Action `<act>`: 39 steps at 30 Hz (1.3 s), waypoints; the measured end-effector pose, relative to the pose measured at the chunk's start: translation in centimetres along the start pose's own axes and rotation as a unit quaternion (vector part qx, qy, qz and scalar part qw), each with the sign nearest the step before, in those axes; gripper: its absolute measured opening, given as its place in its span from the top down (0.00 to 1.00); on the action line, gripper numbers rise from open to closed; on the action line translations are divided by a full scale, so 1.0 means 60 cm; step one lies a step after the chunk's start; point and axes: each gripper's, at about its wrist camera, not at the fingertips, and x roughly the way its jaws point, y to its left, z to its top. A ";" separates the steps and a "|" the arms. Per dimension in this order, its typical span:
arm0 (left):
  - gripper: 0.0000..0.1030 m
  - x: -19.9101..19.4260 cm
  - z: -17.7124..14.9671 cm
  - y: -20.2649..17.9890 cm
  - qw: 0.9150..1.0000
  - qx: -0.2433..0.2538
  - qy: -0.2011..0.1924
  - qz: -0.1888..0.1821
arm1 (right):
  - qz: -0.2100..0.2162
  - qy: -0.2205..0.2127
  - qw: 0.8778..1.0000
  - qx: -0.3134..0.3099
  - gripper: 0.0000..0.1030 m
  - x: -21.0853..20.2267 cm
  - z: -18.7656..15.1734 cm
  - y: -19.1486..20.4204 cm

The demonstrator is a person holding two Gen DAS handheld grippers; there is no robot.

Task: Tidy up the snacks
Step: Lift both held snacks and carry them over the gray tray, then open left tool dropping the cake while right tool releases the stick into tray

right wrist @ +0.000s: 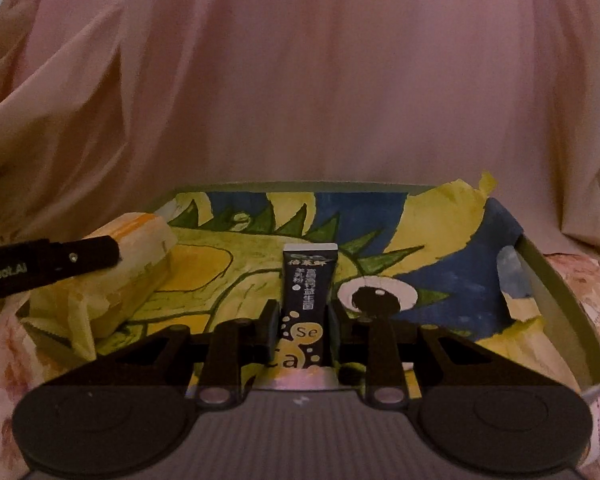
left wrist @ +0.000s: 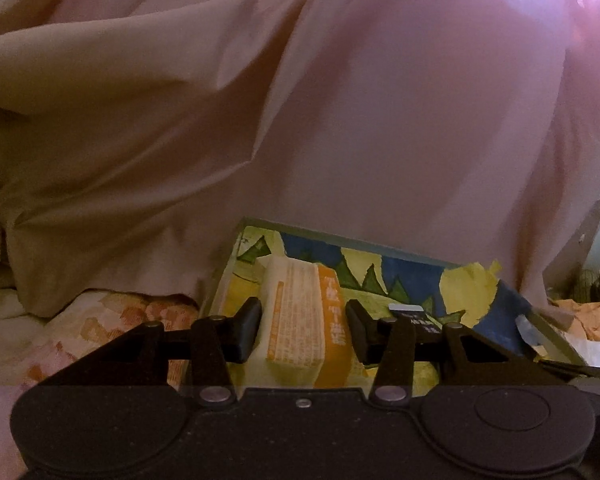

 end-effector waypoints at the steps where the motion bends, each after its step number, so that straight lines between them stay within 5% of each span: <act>1: 0.53 -0.004 -0.005 -0.002 1.000 0.001 0.000 0.000 | 0.001 -0.001 1.000 -0.003 0.72 -0.005 -0.005 0.000; 10: 0.51 -0.004 -0.006 -0.005 1.000 0.014 0.005 0.003 | -0.002 -0.004 1.000 -0.009 0.66 -0.014 -0.007 -0.006; 13: 0.42 -0.008 0.005 -0.002 1.000 0.006 0.006 0.007 | -0.008 -0.021 1.000 -0.019 0.61 -0.017 0.001 0.001; 18: 0.19 -0.036 0.018 -0.004 1.000 -0.011 -0.012 0.013 | -0.014 -0.058 0.998 -0.032 0.40 -0.058 0.002 0.013; 24: 0.06 -0.097 0.032 -0.015 0.999 -0.021 -0.044 0.005 | -0.017 -0.117 0.992 -0.034 0.17 -0.138 0.006 0.021; 33: 0.01 -0.212 0.027 -0.039 0.996 -0.026 -0.080 -0.002 | -0.030 -0.180 0.983 -0.035 0.01 -0.272 -0.012 0.031; 39: 0.01 -0.278 0.003 -0.052 0.996 -0.026 -0.085 0.006 | -0.035 -0.193 0.980 -0.031 0.00 -0.339 -0.044 0.035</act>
